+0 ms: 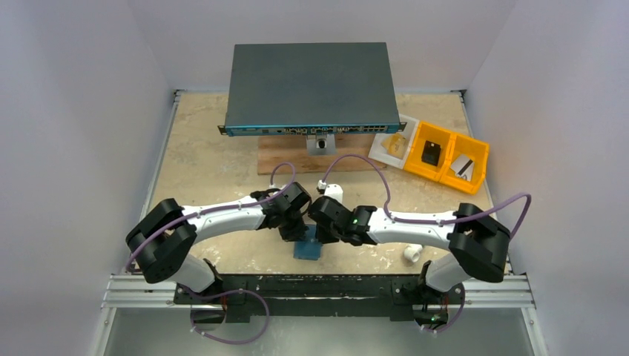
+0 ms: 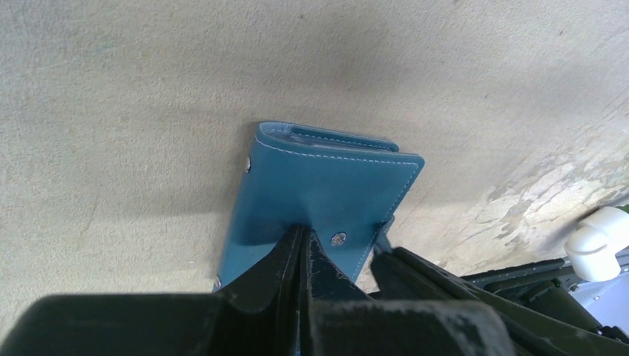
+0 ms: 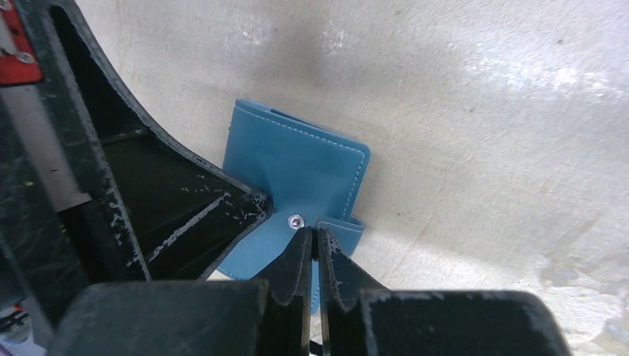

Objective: Take the credit cards out of the card holder
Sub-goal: Open the card holder at the center of the board.

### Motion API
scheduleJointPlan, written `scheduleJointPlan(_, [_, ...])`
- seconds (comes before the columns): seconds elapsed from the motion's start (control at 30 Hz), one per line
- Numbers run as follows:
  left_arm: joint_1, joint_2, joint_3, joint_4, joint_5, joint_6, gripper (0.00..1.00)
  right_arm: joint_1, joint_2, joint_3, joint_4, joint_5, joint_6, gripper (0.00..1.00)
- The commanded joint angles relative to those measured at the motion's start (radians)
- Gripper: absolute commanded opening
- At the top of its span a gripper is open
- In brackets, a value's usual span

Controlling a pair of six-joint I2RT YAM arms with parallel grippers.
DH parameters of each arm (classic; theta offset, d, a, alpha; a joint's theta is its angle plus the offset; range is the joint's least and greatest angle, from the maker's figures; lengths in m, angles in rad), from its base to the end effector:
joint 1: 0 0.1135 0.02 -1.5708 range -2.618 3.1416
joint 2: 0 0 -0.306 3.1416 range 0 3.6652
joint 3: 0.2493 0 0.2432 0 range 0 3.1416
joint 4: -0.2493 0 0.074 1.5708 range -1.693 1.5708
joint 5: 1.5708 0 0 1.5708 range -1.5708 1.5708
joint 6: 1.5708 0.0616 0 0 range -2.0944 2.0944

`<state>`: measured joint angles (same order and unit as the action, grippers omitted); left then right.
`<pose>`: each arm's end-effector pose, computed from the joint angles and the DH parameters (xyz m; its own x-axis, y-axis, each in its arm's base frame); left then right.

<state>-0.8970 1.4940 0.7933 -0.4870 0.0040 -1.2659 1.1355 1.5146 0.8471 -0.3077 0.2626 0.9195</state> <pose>0.1658 -0.2081 0.1867 -0.9200 -0.3765 -0.1087 -0.3172 0.8783 -0.3577 0.1410 0.2652 0.2097 -0.8592 -0.0261 -0.5110 -0.2160 0.9239 0.3159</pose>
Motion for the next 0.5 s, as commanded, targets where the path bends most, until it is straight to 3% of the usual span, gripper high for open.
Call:
scheduleJointPlan(0.0, [-0.006, 0.021, -0.022, -0.018, -0.026, 0.004, 0.00, -0.019, -0.078, -0.009, -0.030, 0.020, 0.009, 0.00])
scheduleJointPlan(0.2, [-0.005, -0.059, 0.042, -0.062, -0.042, 0.100, 0.00, -0.028, -0.138, 0.017, -0.082, 0.038, -0.004, 0.00])
scheduleJointPlan(0.47, [0.017, -0.244, 0.087, -0.229, -0.155, 0.179, 0.13, -0.027, -0.180, 0.106, -0.162, 0.065, -0.035, 0.00])
